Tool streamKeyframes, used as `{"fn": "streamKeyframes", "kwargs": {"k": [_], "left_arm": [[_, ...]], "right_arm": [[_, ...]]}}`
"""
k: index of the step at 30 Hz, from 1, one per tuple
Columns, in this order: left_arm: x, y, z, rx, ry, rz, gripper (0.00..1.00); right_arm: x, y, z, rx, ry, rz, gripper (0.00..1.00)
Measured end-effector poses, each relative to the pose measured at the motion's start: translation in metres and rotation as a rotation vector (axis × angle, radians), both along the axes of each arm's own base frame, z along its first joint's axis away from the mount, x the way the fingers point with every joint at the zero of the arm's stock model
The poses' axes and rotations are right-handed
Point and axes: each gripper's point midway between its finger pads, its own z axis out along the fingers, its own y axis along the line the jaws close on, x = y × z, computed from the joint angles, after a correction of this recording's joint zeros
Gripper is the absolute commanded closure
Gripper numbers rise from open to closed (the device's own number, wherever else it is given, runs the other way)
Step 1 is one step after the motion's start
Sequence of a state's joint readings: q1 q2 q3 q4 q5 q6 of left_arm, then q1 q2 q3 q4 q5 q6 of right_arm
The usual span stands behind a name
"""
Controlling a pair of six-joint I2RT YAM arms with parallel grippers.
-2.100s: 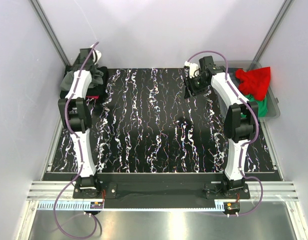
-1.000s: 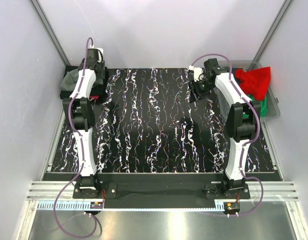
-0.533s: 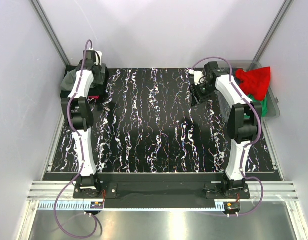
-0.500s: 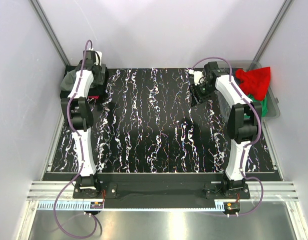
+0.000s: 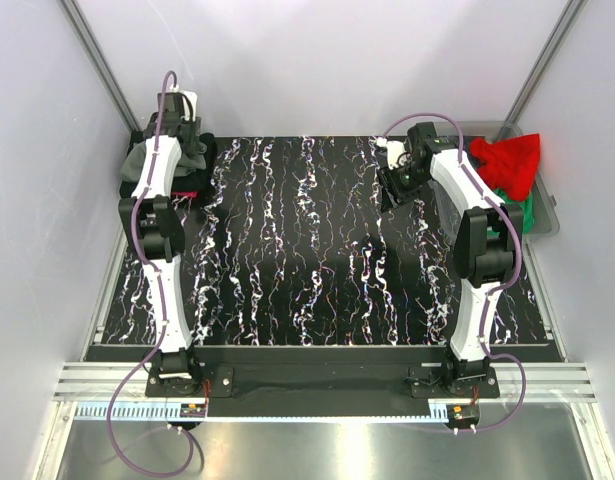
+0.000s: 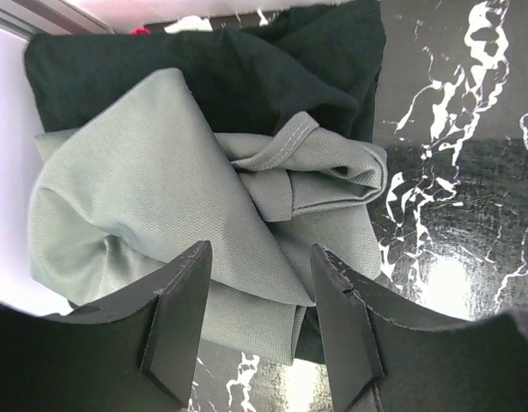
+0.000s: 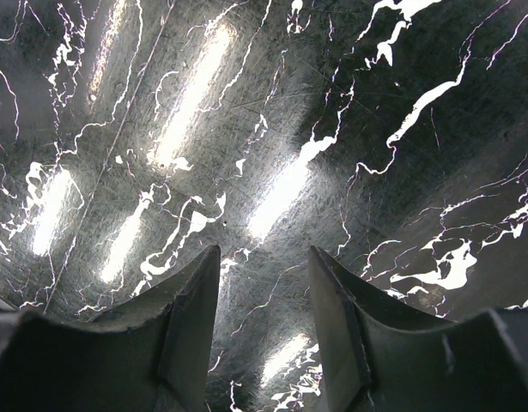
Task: Fold and stack the t-shirts
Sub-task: Neatly place the folded tshirt to the corner
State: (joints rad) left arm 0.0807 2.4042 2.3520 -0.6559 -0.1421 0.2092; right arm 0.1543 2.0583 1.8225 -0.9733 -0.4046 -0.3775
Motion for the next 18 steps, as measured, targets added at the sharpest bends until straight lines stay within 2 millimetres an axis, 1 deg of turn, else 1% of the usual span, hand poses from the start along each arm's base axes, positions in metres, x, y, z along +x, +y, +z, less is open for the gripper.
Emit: {"fn": "streamKeyframes", "kwargs": {"k": [4, 6, 7, 9, 11, 12, 13, 15, 18], "left_arm": [[0.000, 0.002, -0.011, -0.002, 0.019, 0.003, 0.50], [0.000, 0.002, -0.017, -0.003, 0.028, 0.003, 0.54], [0.000, 0.003, -0.019, -0.004, 0.032, 0.004, 0.59], [0.001, 0.002, -0.025, -0.007, 0.041, 0.003, 0.64], [0.001, 0.003, -0.031, -0.008, 0.050, 0.003, 0.71], [0.001, 0.003, -0.034, -0.008, 0.056, 0.002, 0.77], [0.001, 0.003, -0.037, -0.009, 0.060, 0.003, 0.90], [0.001, 0.004, -0.040, -0.009, 0.064, 0.006, 1.00], [0.001, 0.004, -0.041, -0.006, 0.065, 0.005, 1.00]], "right_arm": [[0.000, 0.000, 0.000, -0.001, 0.000, 0.000, 0.47], [0.000, 0.000, 0.000, -0.002, 0.000, 0.000, 0.47], [0.000, -0.001, 0.000, -0.003, -0.001, -0.001, 0.47], [0.001, -0.001, 0.000, -0.005, -0.003, -0.001, 0.47], [0.001, -0.002, 0.001, -0.010, -0.005, -0.003, 0.47], [0.002, -0.002, 0.001, -0.013, -0.007, -0.004, 0.47], [0.002, -0.003, 0.001, -0.017, -0.008, -0.006, 0.47], [0.002, -0.003, 0.001, -0.019, -0.009, -0.007, 0.47], [0.003, -0.003, 0.001, -0.019, -0.011, -0.007, 0.47]]}}
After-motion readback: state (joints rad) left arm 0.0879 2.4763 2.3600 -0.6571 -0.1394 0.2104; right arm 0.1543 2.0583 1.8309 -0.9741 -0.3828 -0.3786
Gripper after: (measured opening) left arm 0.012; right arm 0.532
